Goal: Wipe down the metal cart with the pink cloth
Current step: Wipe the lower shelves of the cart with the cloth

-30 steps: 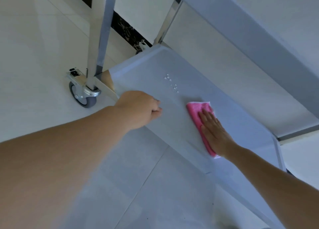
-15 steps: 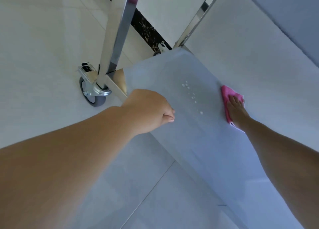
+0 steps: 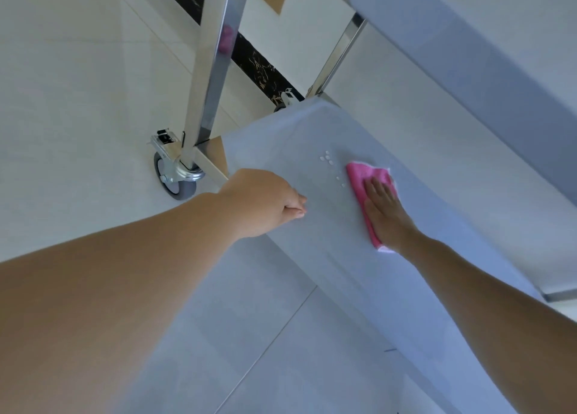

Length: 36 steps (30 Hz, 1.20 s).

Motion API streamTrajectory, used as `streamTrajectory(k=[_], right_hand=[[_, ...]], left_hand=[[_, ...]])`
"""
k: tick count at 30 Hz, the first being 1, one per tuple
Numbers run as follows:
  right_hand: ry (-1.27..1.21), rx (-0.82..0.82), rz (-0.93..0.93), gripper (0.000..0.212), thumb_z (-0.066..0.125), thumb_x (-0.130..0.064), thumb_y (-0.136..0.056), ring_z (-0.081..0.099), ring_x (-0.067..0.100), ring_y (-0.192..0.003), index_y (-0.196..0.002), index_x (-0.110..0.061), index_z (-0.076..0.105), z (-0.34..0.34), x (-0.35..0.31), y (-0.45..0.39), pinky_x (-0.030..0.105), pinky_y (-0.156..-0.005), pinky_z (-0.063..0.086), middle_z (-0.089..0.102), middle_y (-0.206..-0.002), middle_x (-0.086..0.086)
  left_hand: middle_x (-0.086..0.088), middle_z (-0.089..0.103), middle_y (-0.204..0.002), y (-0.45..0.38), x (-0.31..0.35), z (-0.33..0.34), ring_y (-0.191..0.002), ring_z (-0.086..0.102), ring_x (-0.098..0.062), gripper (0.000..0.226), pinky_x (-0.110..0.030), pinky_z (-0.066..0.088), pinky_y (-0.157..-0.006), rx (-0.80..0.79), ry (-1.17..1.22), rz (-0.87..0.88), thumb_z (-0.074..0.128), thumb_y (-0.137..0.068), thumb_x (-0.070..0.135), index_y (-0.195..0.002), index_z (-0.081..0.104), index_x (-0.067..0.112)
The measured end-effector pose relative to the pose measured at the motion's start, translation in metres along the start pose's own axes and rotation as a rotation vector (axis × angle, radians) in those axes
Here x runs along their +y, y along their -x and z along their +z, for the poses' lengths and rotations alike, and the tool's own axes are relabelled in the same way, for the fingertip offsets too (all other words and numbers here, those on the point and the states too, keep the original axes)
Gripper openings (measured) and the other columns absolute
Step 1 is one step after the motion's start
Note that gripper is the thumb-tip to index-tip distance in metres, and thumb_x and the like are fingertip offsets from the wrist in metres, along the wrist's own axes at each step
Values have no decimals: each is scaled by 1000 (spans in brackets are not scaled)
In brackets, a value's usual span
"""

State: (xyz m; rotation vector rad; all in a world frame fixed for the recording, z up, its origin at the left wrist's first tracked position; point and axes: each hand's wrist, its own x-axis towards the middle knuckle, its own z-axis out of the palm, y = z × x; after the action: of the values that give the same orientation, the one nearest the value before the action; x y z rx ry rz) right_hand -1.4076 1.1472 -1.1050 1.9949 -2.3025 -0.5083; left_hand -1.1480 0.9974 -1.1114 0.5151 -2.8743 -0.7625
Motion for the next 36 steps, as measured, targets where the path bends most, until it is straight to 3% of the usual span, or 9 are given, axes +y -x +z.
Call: streamTrajectory(k=[2,5,10,15,19,23,27,32,36], right_hand=[[-78,82,-72,75,7,-44,-97,22,50,-126,-128,18,38,-5,-28,8,47,-116,8,37,-134,38],[-224,116,81,60,4,-43,-93,-3,23,-141,-143,-10,3,-7,-58,18,23,-114,-13,12,-155,15],[-252,33,124,50,16,-28,-101,-11,20,-143,-145,-15,-6,-11,-84,30,35,-117,-9,-6,-157,8],[-300,-13,134,54,4,-44,-93,-18,14,-141,-141,-24,-13,-16,-107,44,30,-115,-14,-10,-156,2],[-288,-32,148,52,11,-37,-100,-18,17,-142,-145,-22,-10,-15,-104,42,33,-116,-12,-12,-157,3],[-298,-17,112,49,9,-40,-99,-28,6,-134,-139,-28,-16,-15,-100,44,23,-110,-19,-17,-154,-4],[-307,-6,95,49,5,-45,-96,-27,2,-133,-137,-31,-16,-16,-92,38,21,-110,-18,-21,-147,-12],[-281,-39,154,51,14,-34,-100,-17,11,-141,-144,-22,-10,-16,-65,15,30,-117,-10,-13,-154,-4],[-82,-62,104,55,25,-23,-101,-14,27,-143,-145,-7,-3,-10,-27,-10,36,-117,-11,-9,-155,14]], left_hand=[[21,57,-129,1,1,-1,-123,49,-6,29,-36,40,-99,-31,-34,11,40,-96,41,-115,61,41],[16,58,-129,3,1,-6,-123,49,-11,29,-38,39,-100,-84,-53,24,41,-96,39,-118,60,38],[1,59,-128,3,5,-6,-117,52,-21,36,-29,40,-94,-9,61,-23,53,-92,34,-127,55,27],[-6,59,-125,6,11,1,-112,54,-28,43,-38,44,-92,14,96,-33,54,-91,30,-133,46,26],[1,60,-117,17,-11,-3,-109,52,-23,26,-41,47,-88,125,-121,-18,42,-93,28,-111,59,21],[9,60,-127,28,-27,-5,-119,52,-18,26,-41,47,-92,144,-127,-59,43,-94,28,-106,66,25],[9,66,-101,23,-26,-21,-107,59,-20,24,-42,50,-87,75,-141,-108,44,-91,35,-96,66,26],[17,62,-118,20,-33,-26,-112,54,-13,26,-31,42,-95,2,-160,-53,43,-95,36,-108,65,33],[16,57,-86,14,-35,-31,-87,49,-5,22,-28,43,-77,29,-176,-49,44,-94,35,-93,65,38]])
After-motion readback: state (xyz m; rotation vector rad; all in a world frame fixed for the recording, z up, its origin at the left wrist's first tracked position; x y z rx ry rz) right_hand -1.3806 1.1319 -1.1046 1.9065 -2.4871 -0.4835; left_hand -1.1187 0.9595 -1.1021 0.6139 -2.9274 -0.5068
